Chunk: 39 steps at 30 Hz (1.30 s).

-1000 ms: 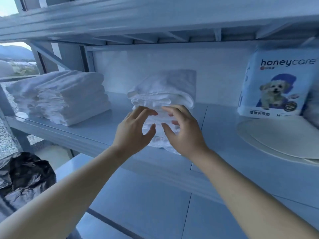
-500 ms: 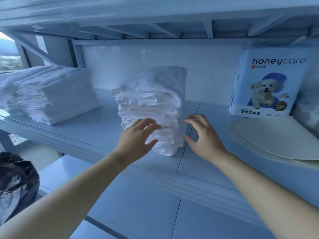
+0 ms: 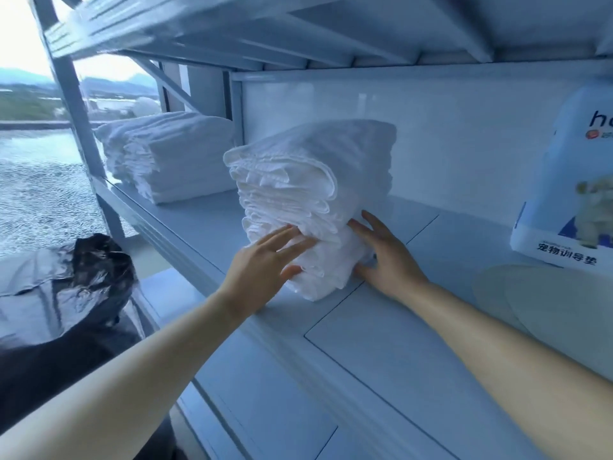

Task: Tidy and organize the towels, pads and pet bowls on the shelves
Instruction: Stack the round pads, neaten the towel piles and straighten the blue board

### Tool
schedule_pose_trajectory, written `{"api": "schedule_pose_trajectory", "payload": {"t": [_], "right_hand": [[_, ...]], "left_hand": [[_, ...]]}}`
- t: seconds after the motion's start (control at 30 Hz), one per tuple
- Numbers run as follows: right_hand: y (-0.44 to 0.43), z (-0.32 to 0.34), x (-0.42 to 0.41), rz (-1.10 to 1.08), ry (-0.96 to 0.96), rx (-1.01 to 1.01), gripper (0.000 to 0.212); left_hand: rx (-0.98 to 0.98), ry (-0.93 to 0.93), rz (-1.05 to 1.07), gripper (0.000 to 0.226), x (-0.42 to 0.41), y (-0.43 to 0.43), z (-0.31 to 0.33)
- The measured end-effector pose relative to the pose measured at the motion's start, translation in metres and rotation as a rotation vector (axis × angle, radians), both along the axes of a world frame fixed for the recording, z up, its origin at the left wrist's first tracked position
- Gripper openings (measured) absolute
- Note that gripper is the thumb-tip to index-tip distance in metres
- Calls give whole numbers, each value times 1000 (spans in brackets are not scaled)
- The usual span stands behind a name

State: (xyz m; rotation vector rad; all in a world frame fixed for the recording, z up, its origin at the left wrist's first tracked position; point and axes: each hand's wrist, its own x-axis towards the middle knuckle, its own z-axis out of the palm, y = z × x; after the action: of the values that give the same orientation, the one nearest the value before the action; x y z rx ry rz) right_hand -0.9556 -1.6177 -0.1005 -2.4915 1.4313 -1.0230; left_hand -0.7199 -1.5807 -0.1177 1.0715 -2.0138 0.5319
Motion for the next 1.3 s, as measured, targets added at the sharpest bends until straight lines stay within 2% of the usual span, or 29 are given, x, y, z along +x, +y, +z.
{"api": "schedule_pose_trajectory", "payload": {"t": [0.23,0.53,1.03,1.3], "right_hand": [[-27,-7,11,84,-94,2,74],[-57,0,47,112,-59,-6,72],[-112,2,167,188,-41,-1,70],[-139,-2,225,203,-70,-29,70]], "left_hand": [[101,45,140,50,-2,-11,6],[50,7,216,51,31,-33,12],[79,-46,363,47,142,-67,17],[91,-25,365,47,199,-95,16]]}}
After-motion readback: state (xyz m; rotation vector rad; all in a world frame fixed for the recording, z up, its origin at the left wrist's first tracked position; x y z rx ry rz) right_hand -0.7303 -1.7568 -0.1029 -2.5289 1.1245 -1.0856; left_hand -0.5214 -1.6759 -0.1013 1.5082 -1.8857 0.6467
